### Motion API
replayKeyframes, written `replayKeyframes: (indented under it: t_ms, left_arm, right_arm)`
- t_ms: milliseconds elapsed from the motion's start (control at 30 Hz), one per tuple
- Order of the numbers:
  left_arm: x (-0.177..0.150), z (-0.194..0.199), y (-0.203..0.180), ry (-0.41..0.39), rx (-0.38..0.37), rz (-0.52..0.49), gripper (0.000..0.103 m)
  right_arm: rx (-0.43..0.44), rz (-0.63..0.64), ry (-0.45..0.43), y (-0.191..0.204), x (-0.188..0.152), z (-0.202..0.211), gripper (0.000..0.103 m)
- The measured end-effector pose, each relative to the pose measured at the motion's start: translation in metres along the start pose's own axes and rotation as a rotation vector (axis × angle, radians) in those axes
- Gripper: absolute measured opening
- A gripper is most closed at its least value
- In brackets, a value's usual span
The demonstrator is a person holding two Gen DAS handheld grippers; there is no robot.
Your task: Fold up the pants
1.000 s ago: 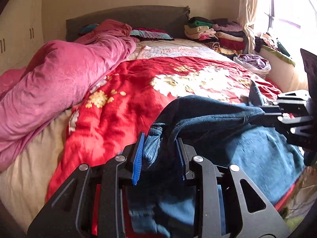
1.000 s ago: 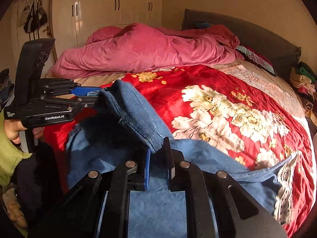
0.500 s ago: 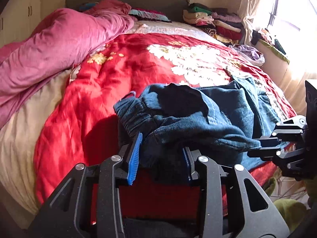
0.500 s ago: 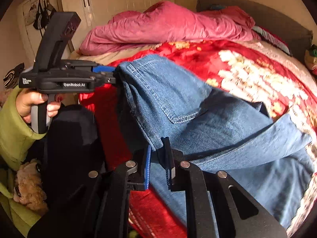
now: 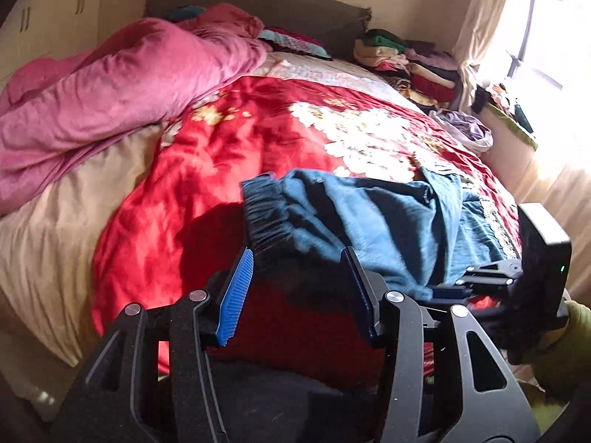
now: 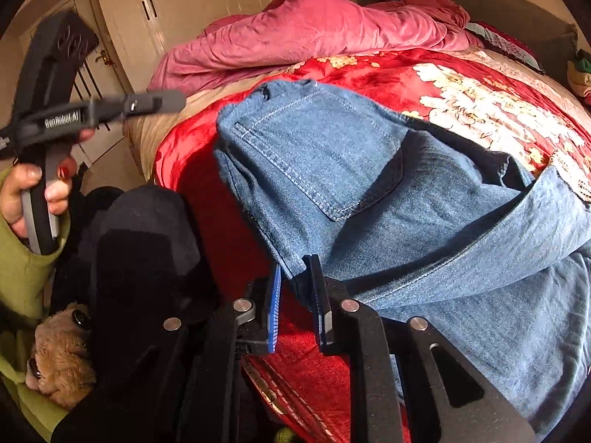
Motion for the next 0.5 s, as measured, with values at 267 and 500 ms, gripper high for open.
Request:
replayKeyframes:
  t_ms: [267,500]
  left_arm:
    - [0.003,-0.065,-0.016,0.133,0.107,-0.108,0.041]
    - [-0.006,-0.072,-0.01,0.132,0.097,-0.096,0.041]
  right_arm:
    - [0.039,0.019,-0.076,0.005,0.003,0.033,0.031]
    - [-0.034,-0.048,-0.023,-0.017,0.015,0.008,0.037]
Point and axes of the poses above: each gripper's, at about its wrist camera, not at the fingertips, and z roughly against the way its jaws point, y to its left, x to its top, the point moved 8 cm from there along -z, roughly the way its jaws point, and after that the axes turned 15 degrees about y, right-handed, at the moved point
